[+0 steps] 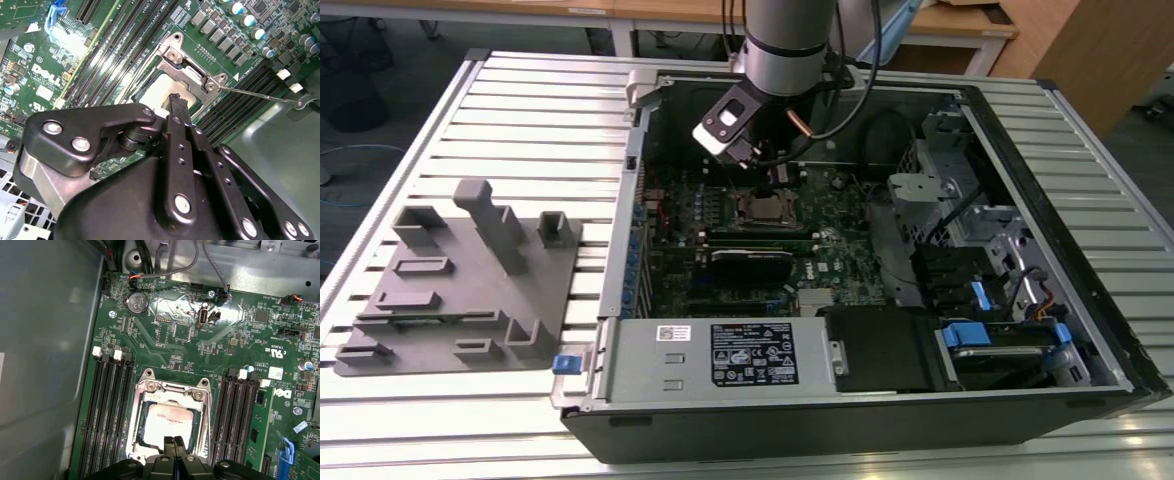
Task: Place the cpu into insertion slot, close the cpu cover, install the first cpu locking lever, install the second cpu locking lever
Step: 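Close the cpu cover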
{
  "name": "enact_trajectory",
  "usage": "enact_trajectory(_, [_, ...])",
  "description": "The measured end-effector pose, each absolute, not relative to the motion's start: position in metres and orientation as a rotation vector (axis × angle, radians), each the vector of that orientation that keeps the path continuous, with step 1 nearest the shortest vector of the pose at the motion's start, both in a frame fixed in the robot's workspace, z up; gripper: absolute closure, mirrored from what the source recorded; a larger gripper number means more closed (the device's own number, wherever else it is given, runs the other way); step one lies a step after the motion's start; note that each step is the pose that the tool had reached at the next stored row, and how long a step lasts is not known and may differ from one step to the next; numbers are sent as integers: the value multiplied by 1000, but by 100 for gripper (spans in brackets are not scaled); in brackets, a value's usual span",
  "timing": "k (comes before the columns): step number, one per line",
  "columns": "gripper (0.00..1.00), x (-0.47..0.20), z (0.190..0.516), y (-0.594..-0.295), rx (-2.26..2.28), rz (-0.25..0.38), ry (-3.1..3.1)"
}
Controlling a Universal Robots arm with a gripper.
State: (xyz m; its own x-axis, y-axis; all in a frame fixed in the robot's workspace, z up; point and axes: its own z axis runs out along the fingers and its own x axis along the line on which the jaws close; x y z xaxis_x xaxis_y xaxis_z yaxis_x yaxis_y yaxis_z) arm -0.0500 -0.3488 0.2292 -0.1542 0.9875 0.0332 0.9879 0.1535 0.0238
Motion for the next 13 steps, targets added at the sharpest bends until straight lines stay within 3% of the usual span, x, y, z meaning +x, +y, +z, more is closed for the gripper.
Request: enact_trajectory(13, [89, -50, 229, -349, -1999, -62, -2409])
